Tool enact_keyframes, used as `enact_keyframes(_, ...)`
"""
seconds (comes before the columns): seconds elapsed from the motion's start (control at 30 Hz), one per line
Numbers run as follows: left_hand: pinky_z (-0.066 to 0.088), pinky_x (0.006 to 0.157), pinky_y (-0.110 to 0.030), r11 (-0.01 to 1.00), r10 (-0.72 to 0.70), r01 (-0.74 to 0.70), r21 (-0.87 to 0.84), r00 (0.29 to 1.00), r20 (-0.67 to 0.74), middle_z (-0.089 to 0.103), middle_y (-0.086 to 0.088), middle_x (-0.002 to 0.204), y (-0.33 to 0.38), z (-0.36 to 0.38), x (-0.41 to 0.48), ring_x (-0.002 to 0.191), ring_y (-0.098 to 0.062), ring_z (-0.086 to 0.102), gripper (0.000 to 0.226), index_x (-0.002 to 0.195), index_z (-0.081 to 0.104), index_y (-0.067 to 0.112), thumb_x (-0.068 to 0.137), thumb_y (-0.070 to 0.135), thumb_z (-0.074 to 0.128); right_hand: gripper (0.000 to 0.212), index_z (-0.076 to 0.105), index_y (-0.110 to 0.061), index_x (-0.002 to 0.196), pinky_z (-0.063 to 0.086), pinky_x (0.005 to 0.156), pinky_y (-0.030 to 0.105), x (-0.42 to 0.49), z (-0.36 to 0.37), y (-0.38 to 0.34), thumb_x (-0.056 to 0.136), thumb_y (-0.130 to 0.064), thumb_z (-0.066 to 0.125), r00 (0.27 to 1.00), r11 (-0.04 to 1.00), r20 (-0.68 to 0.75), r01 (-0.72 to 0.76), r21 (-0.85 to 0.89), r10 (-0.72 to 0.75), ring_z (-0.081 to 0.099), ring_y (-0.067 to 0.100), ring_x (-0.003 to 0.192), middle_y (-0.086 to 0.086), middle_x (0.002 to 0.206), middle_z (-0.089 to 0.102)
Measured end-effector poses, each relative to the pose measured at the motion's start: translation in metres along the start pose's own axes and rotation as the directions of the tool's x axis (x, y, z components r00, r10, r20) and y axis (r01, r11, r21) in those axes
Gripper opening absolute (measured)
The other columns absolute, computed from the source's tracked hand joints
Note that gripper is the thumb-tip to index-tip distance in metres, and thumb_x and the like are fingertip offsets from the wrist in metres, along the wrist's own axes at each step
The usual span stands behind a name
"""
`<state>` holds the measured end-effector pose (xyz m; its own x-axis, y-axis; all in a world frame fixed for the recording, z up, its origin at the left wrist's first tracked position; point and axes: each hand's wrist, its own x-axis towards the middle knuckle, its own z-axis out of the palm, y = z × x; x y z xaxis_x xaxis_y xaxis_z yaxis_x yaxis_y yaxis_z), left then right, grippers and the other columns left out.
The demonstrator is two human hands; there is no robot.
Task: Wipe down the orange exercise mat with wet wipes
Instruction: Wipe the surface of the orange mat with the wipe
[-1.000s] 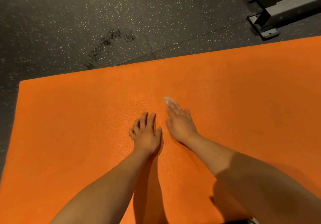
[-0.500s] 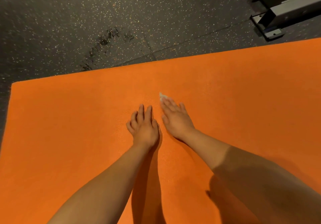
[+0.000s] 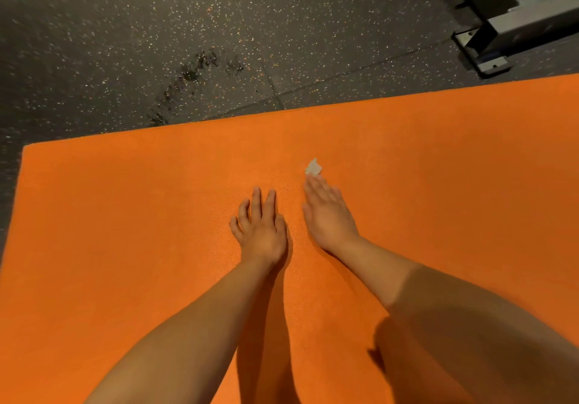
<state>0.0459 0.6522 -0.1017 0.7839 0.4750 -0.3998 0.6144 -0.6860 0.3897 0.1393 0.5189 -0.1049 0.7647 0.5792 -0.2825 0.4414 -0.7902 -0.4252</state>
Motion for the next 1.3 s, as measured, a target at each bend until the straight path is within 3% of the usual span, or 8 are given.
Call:
enact_keyframes(0.23,-0.012,0.120,-0.053,0.999,-0.038,0.038,0.005,0.998,0.048,-0.020,0.010,0.166,0.008,-0.002,0.001,0.152,-0.022,-0.015,0.058,0.159,0.002,0.040,0.106,0.039,0.026,0.057,0.008,-0.013,0.162,-0.002,0.126,0.041,0.009,-0.009,0.004,0.110,-0.029,0.027,0.963,0.963,-0.039,-0.263,0.061,0.266,-0.010,0.021,0.156,0.009,0.170,-0.007)
enact_keyframes(0.5,-0.015,0.119,-0.050,0.999,-0.018,0.020,-0.045,0.999,0.034,-0.019,0.014,0.166,0.003,0.002,0.002,0.151,-0.018,-0.016,0.058,0.159,0.004,0.043,0.106,0.040,0.027,0.054,0.017,-0.023,0.162,-0.005,0.125,0.044,0.007,0.003,-0.029,0.110,-0.030,0.028,0.981,0.989,0.127,0.147,-0.021,-0.143,-0.005,0.014,0.156,-0.003,0.170,0.004)
enact_keyframes(0.67,-0.014,0.119,-0.052,0.999,-0.023,0.024,-0.036,0.999,0.029,-0.017,0.012,0.166,0.005,-0.001,0.001,0.151,-0.019,-0.015,0.058,0.159,0.007,0.041,0.106,0.038,0.029,0.058,0.012,-0.016,0.162,-0.001,0.125,0.043,0.010,-0.011,0.011,0.108,-0.030,0.030,0.957,0.962,-0.096,-0.267,0.064,0.272,-0.007,0.019,0.156,0.003,0.170,-0.007)
enact_keyframes(0.73,-0.013,0.119,-0.052,0.998,-0.036,0.037,-0.059,0.999,0.018,-0.012,0.012,0.167,0.007,-0.001,0.001,0.151,-0.019,-0.012,0.058,0.158,0.012,0.041,0.105,0.036,0.033,0.060,0.012,-0.011,0.161,-0.001,0.125,0.041,0.011,-0.010,0.014,0.107,-0.027,0.033,0.947,0.950,-0.103,-0.291,0.115,0.303,-0.003,0.020,0.156,0.005,0.170,-0.008)
enact_keyframes(0.9,0.006,0.117,-0.048,0.989,-0.119,0.108,-0.100,0.987,-0.108,0.018,0.006,0.165,0.018,-0.008,0.008,0.146,-0.025,0.013,0.054,0.148,0.039,0.037,0.096,0.029,0.047,0.060,0.014,-0.009,0.162,-0.002,0.126,0.035,0.006,0.007,-0.020,0.108,-0.023,0.035,0.999,0.994,0.049,0.012,0.107,-0.017,0.002,0.018,0.157,0.004,0.170,0.001)
enact_keyframes(1.0,0.007,0.114,-0.046,0.992,-0.092,0.078,-0.099,0.984,-0.150,0.018,0.007,0.165,0.016,-0.011,0.013,0.145,-0.025,0.014,0.056,0.151,0.037,0.038,0.097,0.029,0.047,0.058,0.008,-0.015,0.163,-0.002,0.127,0.041,0.004,0.009,-0.023,0.110,-0.031,0.026,0.986,0.991,0.103,0.130,-0.016,-0.128,-0.007,0.010,0.155,-0.004,0.169,-0.007)
enact_keyframes(1.2,0.003,0.116,-0.051,0.999,-0.034,0.035,0.028,0.997,-0.063,-0.002,0.007,0.169,0.013,-0.006,0.021,0.149,-0.026,0.003,0.057,0.157,0.020,0.042,0.103,0.045,0.036,0.059,0.009,-0.012,0.162,0.001,0.125,0.046,0.031,-0.023,0.031,0.108,-0.030,0.024,0.946,0.951,-0.102,-0.310,0.000,0.308,-0.007,0.015,0.156,0.001,0.170,-0.008)
enact_keyframes(1.3,0.009,0.113,-0.050,0.998,-0.062,0.062,0.001,0.992,-0.113,0.011,0.004,0.167,0.017,-0.007,0.026,0.144,-0.028,0.012,0.056,0.155,0.027,0.041,0.101,0.044,0.042,0.063,0.005,-0.009,0.161,-0.003,0.127,0.043,0.040,-0.019,0.018,0.107,-0.027,0.031,0.955,0.957,-0.071,-0.286,0.052,0.290,-0.008,0.016,0.156,0.003,0.169,-0.011)
